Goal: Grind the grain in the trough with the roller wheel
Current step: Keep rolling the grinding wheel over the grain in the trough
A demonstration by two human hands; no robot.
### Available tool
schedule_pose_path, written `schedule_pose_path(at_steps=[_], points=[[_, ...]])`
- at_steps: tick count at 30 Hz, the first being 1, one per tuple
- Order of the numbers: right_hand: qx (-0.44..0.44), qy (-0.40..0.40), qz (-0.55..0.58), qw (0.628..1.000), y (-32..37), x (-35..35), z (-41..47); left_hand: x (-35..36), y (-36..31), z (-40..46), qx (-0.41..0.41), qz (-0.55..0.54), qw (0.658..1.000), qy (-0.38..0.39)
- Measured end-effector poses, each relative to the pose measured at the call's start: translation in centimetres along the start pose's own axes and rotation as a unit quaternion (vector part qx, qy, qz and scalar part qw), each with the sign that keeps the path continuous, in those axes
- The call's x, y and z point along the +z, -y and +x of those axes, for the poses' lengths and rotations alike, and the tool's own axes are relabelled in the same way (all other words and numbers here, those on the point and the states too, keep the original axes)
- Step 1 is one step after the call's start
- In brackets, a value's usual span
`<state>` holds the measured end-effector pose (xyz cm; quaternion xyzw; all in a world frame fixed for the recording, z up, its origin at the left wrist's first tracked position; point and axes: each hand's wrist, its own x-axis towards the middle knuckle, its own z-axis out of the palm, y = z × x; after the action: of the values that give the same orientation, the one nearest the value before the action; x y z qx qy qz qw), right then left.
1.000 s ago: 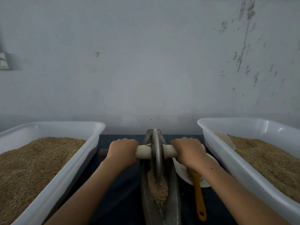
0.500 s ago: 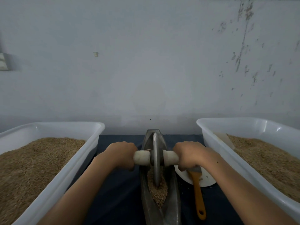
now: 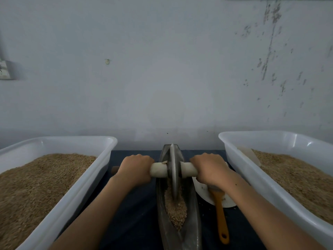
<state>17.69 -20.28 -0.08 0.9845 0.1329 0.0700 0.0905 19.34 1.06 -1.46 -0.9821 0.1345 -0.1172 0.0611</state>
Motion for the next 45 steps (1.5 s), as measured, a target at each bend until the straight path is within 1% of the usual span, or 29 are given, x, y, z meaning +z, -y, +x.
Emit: schedule_pose_path(at_steps=[3, 4, 6, 7, 9, 12, 14, 16, 17, 19, 21, 24, 26, 27, 29, 31, 34, 36, 37, 39, 42, 45], points=[[-0.012, 0.116, 0.028, 0.993, -0.1, -1.2, -0.6, -1.0, 0.2, -0.2, 0.010, -0.029, 0.993, 0.117], [-0.010, 0.140, 0.038, 0.989, -0.1, -1.4, -0.7, -1.1, 0.1, -0.3, 0.008, -0.039, 0.989, 0.142], [-0.007, 0.145, 0.039, 0.989, -0.1, -1.5, -0.7, -1.2, 0.0, -0.5, 0.001, -0.039, 0.988, 0.148], [-0.007, 0.126, 0.029, 0.992, 0.0, -1.4, -0.7, -1.1, -0.1, -0.5, -0.005, -0.034, 0.990, 0.135], [-0.005, 0.052, 0.008, 0.999, 0.1, -0.8, -0.5, -0.8, -0.4, -0.4, -0.023, -0.023, 0.996, 0.086], [0.022, -0.066, 0.008, 0.998, 0.4, 0.5, -0.2, 0.0, -0.9, -0.4, -0.042, 0.000, 0.999, -0.032], [0.033, -0.100, 0.018, 0.994, 0.4, 1.1, -0.1, 0.4, -1.1, -0.5, -0.048, 0.009, 0.995, -0.085], [0.027, -0.100, 0.025, 0.994, 0.3, 1.1, 0.0, 0.5, -1.0, -0.4, -0.042, 0.007, 0.995, -0.094], [0.021, -0.087, 0.022, 0.996, 0.2, 1.0, 0.0, 0.4, -0.8, -0.4, -0.034, 0.003, 0.996, -0.081], [0.003, -0.043, 0.007, 0.999, 0.1, 0.3, 0.0, 0.0, -0.3, -0.2, -0.010, -0.006, 1.000, -0.025], [-0.019, 0.023, 0.002, 1.000, -0.1, -0.5, -0.2, -0.7, 0.0, -0.2, 0.009, -0.023, 0.998, 0.051], [-0.025, 0.125, 0.033, 0.991, -0.1, -1.3, -0.6, -1.4, 0.3, -0.4, 0.022, -0.067, 0.986, 0.151], [-0.022, 0.143, 0.039, 0.989, -0.1, -1.4, -0.7, -1.5, 0.2, -0.5, 0.014, -0.075, 0.982, 0.172], [-0.020, 0.132, 0.035, 0.990, -0.1, -1.3, -0.5, -1.5, 0.1, -0.4, 0.006, -0.068, 0.984, 0.163], [-0.015, 0.082, 0.013, 0.996, 0.0, -0.9, -0.3, -1.2, -0.1, -0.4, -0.013, -0.043, 0.993, 0.112], [0.000, 0.005, 0.000, 1.000, 0.1, 0.0, 0.1, -0.5, -0.4, -0.3, -0.026, -0.015, 0.999, 0.035], [0.037, -0.097, 0.024, 0.994, 0.3, 1.4, 0.3, 0.5, -0.7, -0.2, -0.037, 0.011, 0.996, -0.079], [0.041, -0.119, 0.038, 0.991, 0.3, 1.8, 0.3, 1.0, -0.8, -0.3, -0.034, 0.021, 0.992, -0.120], [0.034, -0.115, 0.040, 0.992, 0.2, 1.7, 0.3, 1.1, -0.7, -0.3, -0.028, 0.022, 0.992, -0.125], [0.014, -0.080, 0.030, 0.996, -0.1, 1.1, 0.2, 0.8, -0.4, -0.2, -0.015, 0.016, 0.995, -0.095], [-0.018, 0.026, 0.006, 0.999, -0.3, -0.4, -0.1, -0.2, 0.1, 0.0, 0.006, -0.014, 0.999, 0.029], [-0.019, 0.127, 0.039, 0.991, -0.2, -1.5, -0.6, -1.1, 0.5, -0.3, 0.015, -0.065, 0.986, 0.154]])
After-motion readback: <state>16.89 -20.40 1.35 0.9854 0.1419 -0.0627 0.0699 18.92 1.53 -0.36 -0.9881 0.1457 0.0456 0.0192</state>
